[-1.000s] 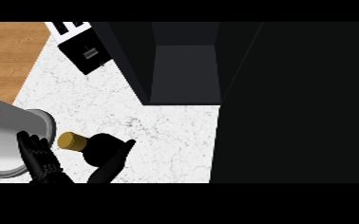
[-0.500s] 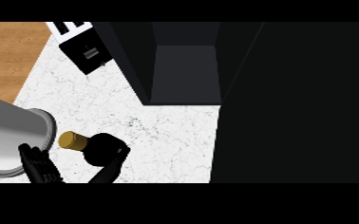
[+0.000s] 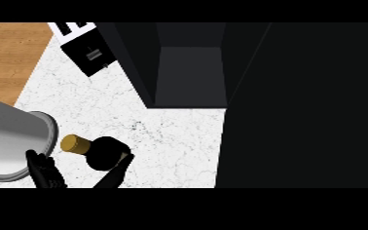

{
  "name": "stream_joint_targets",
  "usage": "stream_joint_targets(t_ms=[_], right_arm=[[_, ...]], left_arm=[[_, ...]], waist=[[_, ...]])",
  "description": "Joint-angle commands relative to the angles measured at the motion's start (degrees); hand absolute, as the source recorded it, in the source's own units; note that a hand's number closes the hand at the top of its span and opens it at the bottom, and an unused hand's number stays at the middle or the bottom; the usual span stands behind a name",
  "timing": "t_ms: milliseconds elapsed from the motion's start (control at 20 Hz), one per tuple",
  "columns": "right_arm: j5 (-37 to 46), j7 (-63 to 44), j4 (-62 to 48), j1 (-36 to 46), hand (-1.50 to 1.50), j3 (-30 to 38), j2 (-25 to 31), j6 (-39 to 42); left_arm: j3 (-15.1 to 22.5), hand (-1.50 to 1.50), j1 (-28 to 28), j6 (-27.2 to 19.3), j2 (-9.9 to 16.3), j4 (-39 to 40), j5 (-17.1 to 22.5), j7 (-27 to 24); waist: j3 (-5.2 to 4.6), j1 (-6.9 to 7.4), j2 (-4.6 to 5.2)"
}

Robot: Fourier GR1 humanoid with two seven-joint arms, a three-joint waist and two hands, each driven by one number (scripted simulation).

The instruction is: Pick up the wine, place it into the cabinet and close the cabinet

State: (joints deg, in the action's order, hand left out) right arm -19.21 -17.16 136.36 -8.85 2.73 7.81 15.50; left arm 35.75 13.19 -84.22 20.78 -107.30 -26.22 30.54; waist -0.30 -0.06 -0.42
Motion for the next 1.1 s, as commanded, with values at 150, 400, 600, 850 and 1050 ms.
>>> stream_joint_targets(t_ms=[150, 400, 600, 850, 1050], right_arm=[[-3.87, -3.07, 3.95, 0.53, -1.5, 0.0, 0.0, -1.19], [-5.76, -2.68, 7.72, -4.03, -1.5, 0.15, 0.49, 0.53], [-2.66, -2.36, 5.45, -1.92, -1.5, -2.38, -1.12, -0.83], [-3.05, -0.73, 5.24, -3.07, -1.5, -0.89, -0.61, 0.23], [-1.27, 0.41, 4.1, -2.76, -1.5, -1.99, -1.65, -0.01]], left_arm=[[0.65, -1.5, -3.68, -1.65, 1.97, 2.85, 8.33, -3.2], [0.25, -1.5, -4.57, -1.66, 0.76, 5.49, 11.29, -6.42], [0.55, -1.5, -6.85, -1.66, -1.52, 7.54, 14.18, -9.37], [-0.21, -1.5, -9.55, 0.22, -1.45, 10.43, 18.48, -11.14], [0.67, -1.5, -5.92, 1.92, -2.14, 7.12, 21.16, -15.16]], waist=[[-0.13, 0.05, 0.06], [-0.12, -0.77, -0.07], [-0.19, -0.33, 0.05], [-0.24, -1.12, 0.08], [-0.25, 0.0, -0.02]])
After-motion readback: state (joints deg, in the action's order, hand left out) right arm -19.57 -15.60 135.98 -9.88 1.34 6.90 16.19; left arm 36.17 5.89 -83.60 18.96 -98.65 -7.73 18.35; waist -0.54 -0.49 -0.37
